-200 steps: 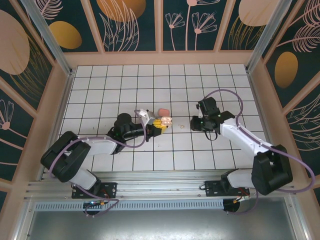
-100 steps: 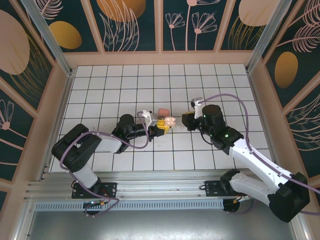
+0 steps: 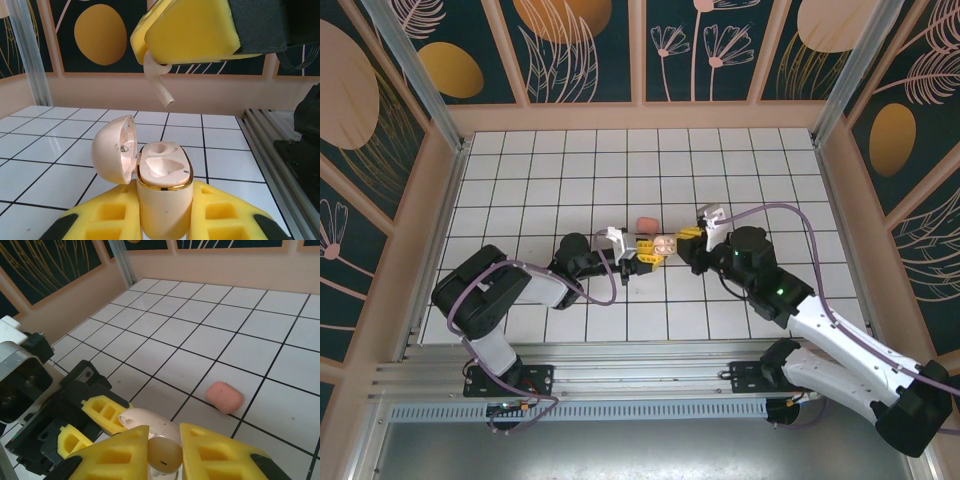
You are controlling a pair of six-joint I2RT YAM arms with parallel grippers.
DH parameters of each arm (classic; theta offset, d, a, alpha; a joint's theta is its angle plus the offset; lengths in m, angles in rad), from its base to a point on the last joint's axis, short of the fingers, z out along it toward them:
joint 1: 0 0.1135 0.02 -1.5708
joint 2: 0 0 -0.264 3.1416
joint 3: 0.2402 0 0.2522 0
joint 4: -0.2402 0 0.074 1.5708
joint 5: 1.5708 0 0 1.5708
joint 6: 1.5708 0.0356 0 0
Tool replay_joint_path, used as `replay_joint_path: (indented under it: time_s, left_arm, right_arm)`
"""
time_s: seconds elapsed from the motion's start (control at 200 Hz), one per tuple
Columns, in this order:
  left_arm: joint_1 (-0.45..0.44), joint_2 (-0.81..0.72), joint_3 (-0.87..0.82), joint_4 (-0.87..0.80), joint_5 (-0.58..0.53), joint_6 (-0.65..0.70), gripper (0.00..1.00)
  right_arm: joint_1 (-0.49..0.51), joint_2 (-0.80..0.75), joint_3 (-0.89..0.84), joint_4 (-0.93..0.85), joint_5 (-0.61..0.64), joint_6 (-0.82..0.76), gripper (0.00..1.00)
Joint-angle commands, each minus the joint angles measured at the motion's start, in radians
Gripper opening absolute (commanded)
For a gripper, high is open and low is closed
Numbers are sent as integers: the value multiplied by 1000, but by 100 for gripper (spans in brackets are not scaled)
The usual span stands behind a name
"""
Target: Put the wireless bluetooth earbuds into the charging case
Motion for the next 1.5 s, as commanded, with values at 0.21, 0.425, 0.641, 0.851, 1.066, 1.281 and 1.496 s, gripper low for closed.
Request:
replay_joint_path:
  time_s: [0.21,0.425,0.641,0.851,1.066,1.281,1.496]
  left_arm:
    - [-7,-52,19,10,5,26,11]
    - [-8,-68,22,11,5,5,11]
    - [-7,-85,24,4,2,-12,11]
    - [-8,-106,27,-2,-7,-23,11]
    - [-7,-126,36,-21,-26,-33,11]
    - [-8,-149,38,-34,-44,-37,11]
    - [-7,-166,41,-45,-64,-37,11]
  right_arm:
    - [48,27,22,23,64,-57,20]
    - [59,30,14,26,86,-66,20]
    - [66,50,22,36,111,-78,20]
    - [91,56,32,1,136,-101,20]
    - [129,57,53,-59,194,-136,20]
    - [176,66,67,-117,250,-161,20]
    - [212,65,70,-131,248,-170,20]
